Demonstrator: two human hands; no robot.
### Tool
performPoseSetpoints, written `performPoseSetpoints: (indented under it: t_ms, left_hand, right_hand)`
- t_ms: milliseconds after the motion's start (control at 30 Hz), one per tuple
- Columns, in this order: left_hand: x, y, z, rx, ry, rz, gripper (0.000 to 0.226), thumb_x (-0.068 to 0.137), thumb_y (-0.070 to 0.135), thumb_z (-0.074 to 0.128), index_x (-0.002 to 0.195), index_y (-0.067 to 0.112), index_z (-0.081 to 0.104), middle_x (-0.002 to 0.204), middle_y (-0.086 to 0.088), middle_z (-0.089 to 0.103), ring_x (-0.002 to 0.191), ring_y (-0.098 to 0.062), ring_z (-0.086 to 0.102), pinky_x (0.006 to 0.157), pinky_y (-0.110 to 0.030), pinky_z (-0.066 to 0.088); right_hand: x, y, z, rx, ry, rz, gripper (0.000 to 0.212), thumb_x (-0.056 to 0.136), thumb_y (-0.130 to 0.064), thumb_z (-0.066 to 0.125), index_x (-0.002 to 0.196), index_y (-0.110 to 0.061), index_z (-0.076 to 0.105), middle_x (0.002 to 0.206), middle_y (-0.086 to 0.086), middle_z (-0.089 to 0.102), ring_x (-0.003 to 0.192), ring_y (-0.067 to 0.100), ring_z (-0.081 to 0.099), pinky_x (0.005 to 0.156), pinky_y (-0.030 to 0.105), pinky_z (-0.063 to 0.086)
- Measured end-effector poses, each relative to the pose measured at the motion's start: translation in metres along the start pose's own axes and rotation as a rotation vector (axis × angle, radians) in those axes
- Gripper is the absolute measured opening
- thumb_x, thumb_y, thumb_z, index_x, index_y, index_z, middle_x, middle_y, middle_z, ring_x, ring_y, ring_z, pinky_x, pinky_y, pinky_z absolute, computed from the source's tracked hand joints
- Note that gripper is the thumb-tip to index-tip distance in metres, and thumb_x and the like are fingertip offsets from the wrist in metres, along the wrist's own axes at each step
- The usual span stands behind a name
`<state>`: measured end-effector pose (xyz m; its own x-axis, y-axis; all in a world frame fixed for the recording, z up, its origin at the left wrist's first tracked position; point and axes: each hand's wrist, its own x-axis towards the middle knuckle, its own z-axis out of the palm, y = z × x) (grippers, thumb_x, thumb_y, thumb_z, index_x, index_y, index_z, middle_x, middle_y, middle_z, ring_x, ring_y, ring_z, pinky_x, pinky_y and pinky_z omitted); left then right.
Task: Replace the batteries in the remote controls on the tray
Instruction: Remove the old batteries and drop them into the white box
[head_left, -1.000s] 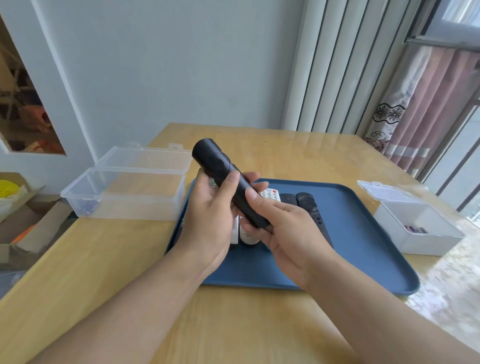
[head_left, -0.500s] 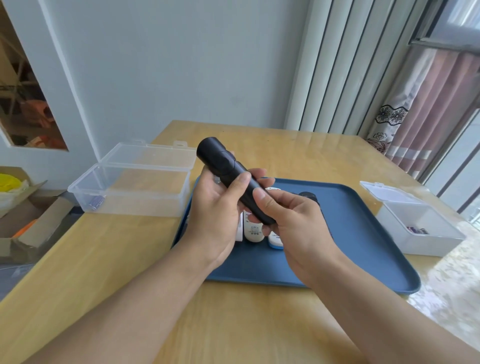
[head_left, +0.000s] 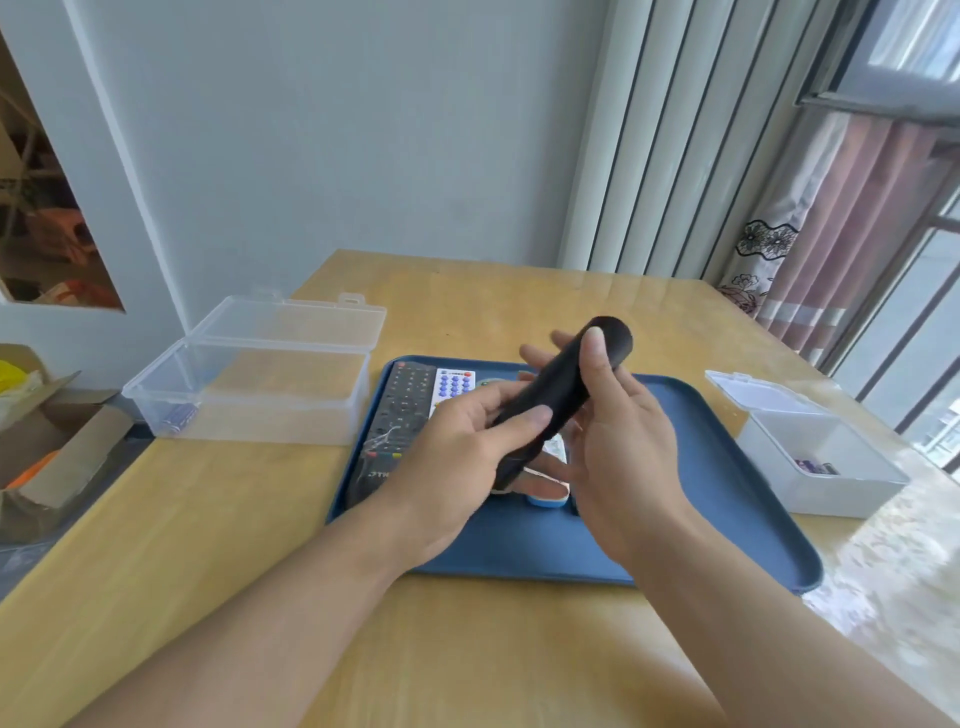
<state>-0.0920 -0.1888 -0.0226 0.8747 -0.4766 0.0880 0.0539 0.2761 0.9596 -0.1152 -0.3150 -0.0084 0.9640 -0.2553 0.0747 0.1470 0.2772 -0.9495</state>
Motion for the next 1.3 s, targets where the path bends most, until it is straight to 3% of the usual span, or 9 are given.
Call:
performPoseSetpoints:
  t_ms: [100,267,467,667,867,967,1033,1100,1300]
  left_hand:
    - [0.001,-0.003,0.002,-0.021,0.001,0.017,0.025,0.104,0.009,0.048,0.123,-0.002,0.060,0.087,-0.008,0.070,0.069,-0.019,0.066,0.058,-0.028,0.054]
    - [-0.002,-0.009,0.010,0.068,0.000,0.022,0.030,0.107,0.016,0.042,0.100,-0.010,0.054,0.074,-0.017,0.052,0.051,-0.023,0.049,0.047,-0.027,0.040]
    - [0.000,-0.019,0.015,0.102,0.106,0.069,0.030,0.108,0.019,0.043,0.117,-0.008,0.054,0.069,-0.009,0.049,0.048,-0.019,0.042,0.043,-0.027,0.033]
    - [-0.001,-0.022,0.025,0.091,0.129,0.063,0.024,0.105,0.028,0.050,0.112,0.018,0.070,0.073,-0.010,0.052,0.057,-0.017,0.048,0.044,-0.023,0.038]
    - [-0.001,-0.018,0.028,0.121,0.144,0.073,0.027,0.105,0.029,0.051,0.108,0.009,0.069,0.064,-0.005,0.050,0.052,-0.017,0.046,0.043,-0.022,0.037]
    - [0.000,-0.013,0.023,0.176,0.133,0.083,0.031,0.104,0.030,0.052,0.092,0.003,0.063,0.062,-0.006,0.051,0.045,-0.022,0.044,0.041,-0.022,0.033]
    - [0.000,-0.006,0.013,0.233,0.119,0.074,0.031,0.103,0.031,0.054,0.089,0.004,0.061,0.066,-0.009,0.054,0.044,-0.023,0.044,0.040,-0.021,0.031]
    - [0.003,-0.002,0.000,0.278,0.078,0.060,0.029,0.102,0.031,0.056,0.090,0.005,0.063,0.069,-0.012,0.056,0.045,-0.024,0.045,0.041,-0.021,0.031]
    - [0.006,0.005,-0.010,0.309,0.123,0.050,0.022,0.087,0.026,0.074,0.100,0.009,0.070,0.080,-0.011,0.075,0.047,-0.020,0.054,0.041,-0.021,0.038]
  right_hand:
    - [-0.010,0.001,0.008,-0.001,-0.060,0.122,0.034,0.104,-0.043,0.047,0.121,-0.022,0.067,0.114,-0.004,0.075,0.072,0.019,0.067,0.048,0.027,0.047]
    - [-0.007,-0.001,0.008,-0.026,-0.098,0.182,0.036,0.102,-0.043,0.051,0.113,-0.014,0.071,0.087,-0.001,0.075,0.039,0.023,0.043,0.035,0.027,0.037]
    - [-0.009,0.002,0.013,0.002,-0.068,0.224,0.038,0.102,-0.046,0.048,0.102,-0.016,0.071,0.093,0.000,0.077,0.045,0.020,0.058,0.037,0.024,0.040]
    - [-0.011,0.006,0.013,-0.018,0.021,0.186,0.042,0.100,-0.052,0.049,0.106,-0.016,0.069,0.098,-0.004,0.078,0.072,0.017,0.071,0.050,0.028,0.045]
    - [-0.012,0.005,0.013,-0.024,0.018,0.138,0.041,0.099,-0.054,0.050,0.094,-0.020,0.071,0.093,-0.005,0.078,0.067,0.017,0.072,0.060,0.043,0.045]
    - [-0.005,-0.001,0.004,-0.112,-0.006,0.038,0.049,0.097,-0.054,0.054,0.092,-0.009,0.071,0.089,0.012,0.075,0.056,0.026,0.064,0.054,0.039,0.049]
    - [0.003,-0.006,-0.004,-0.199,-0.077,-0.038,0.051,0.097,-0.050,0.059,0.094,0.000,0.068,0.091,0.027,0.069,0.064,0.031,0.058,0.068,0.044,0.053]
    - [0.010,-0.010,-0.012,-0.218,-0.140,-0.088,0.035,0.097,-0.037,0.063,0.098,-0.002,0.067,0.087,0.019,0.070,0.074,0.029,0.061,0.083,0.042,0.055]
    - [0.021,-0.020,-0.026,-0.262,-0.040,-0.266,0.026,0.082,-0.017,0.080,0.105,-0.016,0.067,0.078,-0.003,0.066,0.081,0.023,0.073,0.079,0.036,0.062]
